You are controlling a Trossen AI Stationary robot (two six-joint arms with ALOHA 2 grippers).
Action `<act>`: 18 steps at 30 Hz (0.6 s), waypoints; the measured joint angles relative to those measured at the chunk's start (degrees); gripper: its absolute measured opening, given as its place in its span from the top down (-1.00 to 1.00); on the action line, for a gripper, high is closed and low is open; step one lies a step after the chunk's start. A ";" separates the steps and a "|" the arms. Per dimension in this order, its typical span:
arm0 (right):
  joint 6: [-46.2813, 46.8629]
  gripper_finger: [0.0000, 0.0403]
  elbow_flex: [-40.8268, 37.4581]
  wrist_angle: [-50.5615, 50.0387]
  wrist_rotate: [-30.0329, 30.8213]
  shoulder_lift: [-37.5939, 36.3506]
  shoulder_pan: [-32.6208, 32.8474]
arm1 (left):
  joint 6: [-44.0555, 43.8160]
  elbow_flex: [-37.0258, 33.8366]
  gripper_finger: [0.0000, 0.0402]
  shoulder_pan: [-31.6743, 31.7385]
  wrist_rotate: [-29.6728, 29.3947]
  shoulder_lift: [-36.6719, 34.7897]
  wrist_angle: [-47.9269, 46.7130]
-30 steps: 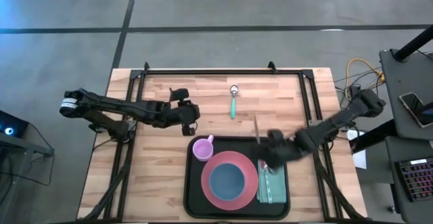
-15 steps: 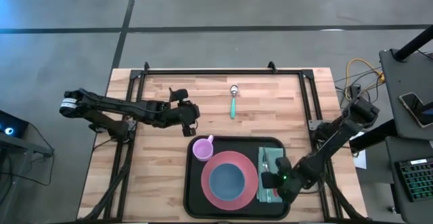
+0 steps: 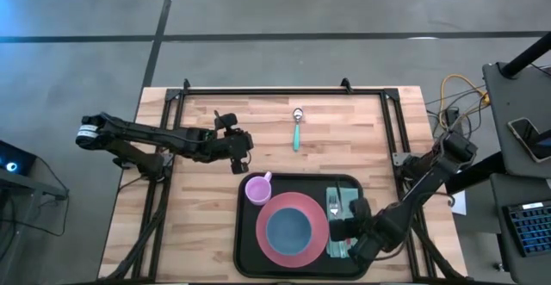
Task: Set up tray
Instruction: Put the orange knife on the blue napkin to the right of the blue fork
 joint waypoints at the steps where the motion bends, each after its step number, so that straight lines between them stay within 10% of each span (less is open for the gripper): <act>1: 0.00 0.93 0.35 -0.64 0.00 0.00 -0.02 | -0.02 0.00 0.49 0.00 0.00 0.00 0.02; 18: 2.56 0.93 -6.73 14.59 -7.58 5.70 1.78 | -0.04 -0.27 0.49 -0.37 -0.01 0.00 -3.31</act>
